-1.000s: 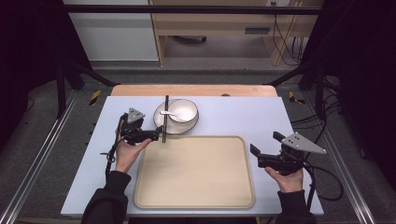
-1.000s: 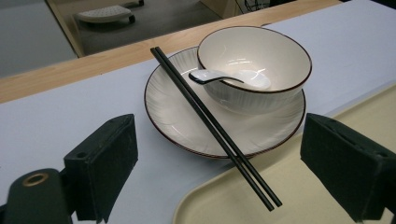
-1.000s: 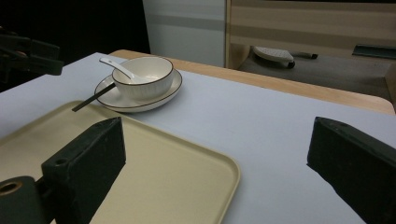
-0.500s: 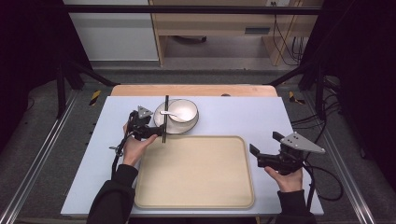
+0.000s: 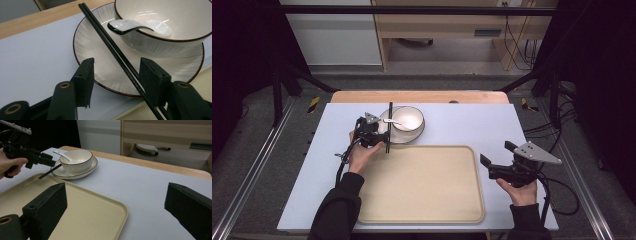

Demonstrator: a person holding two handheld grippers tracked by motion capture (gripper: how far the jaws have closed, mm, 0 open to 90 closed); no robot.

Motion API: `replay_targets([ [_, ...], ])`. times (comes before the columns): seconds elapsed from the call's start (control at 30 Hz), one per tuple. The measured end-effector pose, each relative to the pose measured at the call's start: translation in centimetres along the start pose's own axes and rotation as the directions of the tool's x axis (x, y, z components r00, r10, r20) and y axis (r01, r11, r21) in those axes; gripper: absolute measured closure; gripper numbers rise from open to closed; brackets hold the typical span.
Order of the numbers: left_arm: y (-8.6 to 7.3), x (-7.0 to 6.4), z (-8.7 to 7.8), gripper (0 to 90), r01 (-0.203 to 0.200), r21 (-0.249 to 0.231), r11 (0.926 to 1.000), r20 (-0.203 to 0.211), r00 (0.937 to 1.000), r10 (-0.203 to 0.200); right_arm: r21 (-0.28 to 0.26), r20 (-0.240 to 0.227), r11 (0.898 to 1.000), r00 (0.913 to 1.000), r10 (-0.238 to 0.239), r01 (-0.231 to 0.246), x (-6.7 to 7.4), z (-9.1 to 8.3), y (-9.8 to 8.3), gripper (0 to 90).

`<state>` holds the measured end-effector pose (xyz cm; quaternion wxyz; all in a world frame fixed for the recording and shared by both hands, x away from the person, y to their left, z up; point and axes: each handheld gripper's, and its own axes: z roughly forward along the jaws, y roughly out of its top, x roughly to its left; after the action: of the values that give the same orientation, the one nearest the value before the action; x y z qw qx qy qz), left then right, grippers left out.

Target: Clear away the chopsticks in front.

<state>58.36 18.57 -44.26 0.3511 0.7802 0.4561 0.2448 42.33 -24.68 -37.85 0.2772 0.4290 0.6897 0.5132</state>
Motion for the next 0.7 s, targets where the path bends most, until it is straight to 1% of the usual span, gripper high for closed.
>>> replay_targets([
  [0.1, -0.14, -0.11, 0.54, 55.1, 0.011, 0.008, 0.9999, 0.009, 0.9999, -0.012, 0.0, -0.002, 1.0, 1.0, -0.001, 0.001, 0.01, -0.01, 0.0, 4.5],
  [0.3, -0.26, -0.23, 0.97, 65.4, 0.029, 0.016, 0.9994, 0.023, 0.9993, -0.03, 0.0, -0.003, 1.0, 1.0, 0.0, 0.0, -0.02, -0.02, -0.01, 4.6],
  [0.33, -0.27, -0.27, 1.03, 67.9, 0.036, 0.013, 0.9993, 0.02, 0.9991, -0.036, 0.0, -0.002, 1.0, 1.0, 0.0, 0.0, 0.0, 0.0, -0.02, 4.7],
  [0.5, -0.32, -0.18, 1.13, 76.0, 0.038, 0.021, 0.999, 0.005, 0.9993, -0.038, 0.002, -0.001, 1.0, 1.0, -0.005, 0.005, 0.03, 0.08, -0.04, 4.8],
  [0.6, -0.35, -0.16, 1.16, 77.7, 0.038, 0.026, 0.9989, 0.003, 0.9993, -0.038, 0.003, -0.002, 1.0, 1.0, -0.004, 0.004, 0.0, 0.07, -0.04, 4.9],
  [0.63, -0.34, -0.18, 1.18, 77.9, 0.034, 0.027, 0.999, -0.007, 0.9994, -0.034, 0.002, -0.002, 1.0, 1.0, -0.004, 0.004, -0.02, 0.06, -0.04, 5.0],
  [0.7, -0.29, -0.16, 1.13, 78.6, 0.033, 0.032, 0.9989, -0.011, 0.9994, -0.033, 0.003, -0.002, 1.0, 1.0, -0.005, 0.005, -0.01, 0.07, -0.04, 5.0],
])
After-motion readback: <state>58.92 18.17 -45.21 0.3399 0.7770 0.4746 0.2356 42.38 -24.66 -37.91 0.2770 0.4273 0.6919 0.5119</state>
